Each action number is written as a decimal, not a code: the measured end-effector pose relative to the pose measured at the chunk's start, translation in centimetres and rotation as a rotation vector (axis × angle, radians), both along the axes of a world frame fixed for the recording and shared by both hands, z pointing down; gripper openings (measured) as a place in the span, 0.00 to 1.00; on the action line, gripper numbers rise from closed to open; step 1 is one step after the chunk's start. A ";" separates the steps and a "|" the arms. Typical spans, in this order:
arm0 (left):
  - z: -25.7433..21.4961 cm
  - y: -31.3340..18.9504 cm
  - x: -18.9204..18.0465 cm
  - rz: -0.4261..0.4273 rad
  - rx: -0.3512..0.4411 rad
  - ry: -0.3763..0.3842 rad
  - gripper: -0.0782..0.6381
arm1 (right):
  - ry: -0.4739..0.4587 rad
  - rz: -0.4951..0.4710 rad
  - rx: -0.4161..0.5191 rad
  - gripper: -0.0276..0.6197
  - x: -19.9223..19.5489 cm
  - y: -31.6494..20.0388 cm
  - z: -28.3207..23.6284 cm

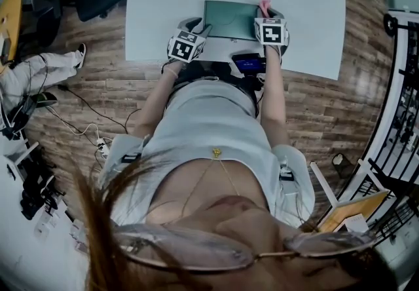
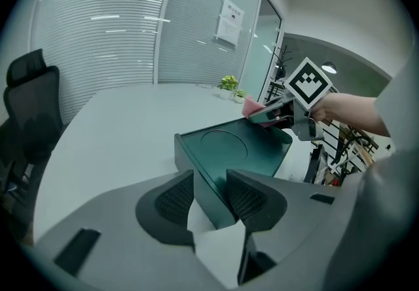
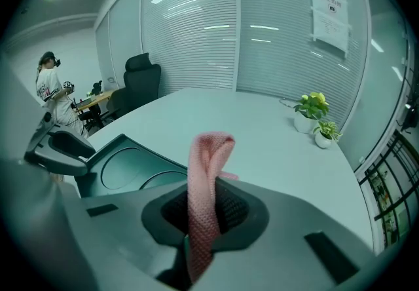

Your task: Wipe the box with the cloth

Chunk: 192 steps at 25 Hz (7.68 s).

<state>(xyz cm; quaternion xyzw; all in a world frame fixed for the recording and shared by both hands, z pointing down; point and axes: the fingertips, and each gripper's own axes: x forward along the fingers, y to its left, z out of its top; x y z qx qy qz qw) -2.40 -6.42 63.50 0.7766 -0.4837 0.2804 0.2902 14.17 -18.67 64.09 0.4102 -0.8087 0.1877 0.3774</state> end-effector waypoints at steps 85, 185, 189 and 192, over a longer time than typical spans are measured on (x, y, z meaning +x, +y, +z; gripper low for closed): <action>-0.6 0.8 2.3 0.377 -0.042 0.132 0.42 | -0.064 0.017 -0.193 0.10 -7.9 3.5 -0.4; 0.2 1.9 2.2 0.332 -0.050 0.083 0.45 | -0.013 0.148 -0.152 0.10 0.6 5.6 0.3; 0.3 1.8 2.3 0.337 -0.051 0.085 0.45 | -0.009 0.130 -0.163 0.10 0.3 5.5 0.7; 0.4 1.8 2.3 0.343 -0.052 0.087 0.45 | -0.012 0.111 -0.175 0.10 -0.3 5.6 0.5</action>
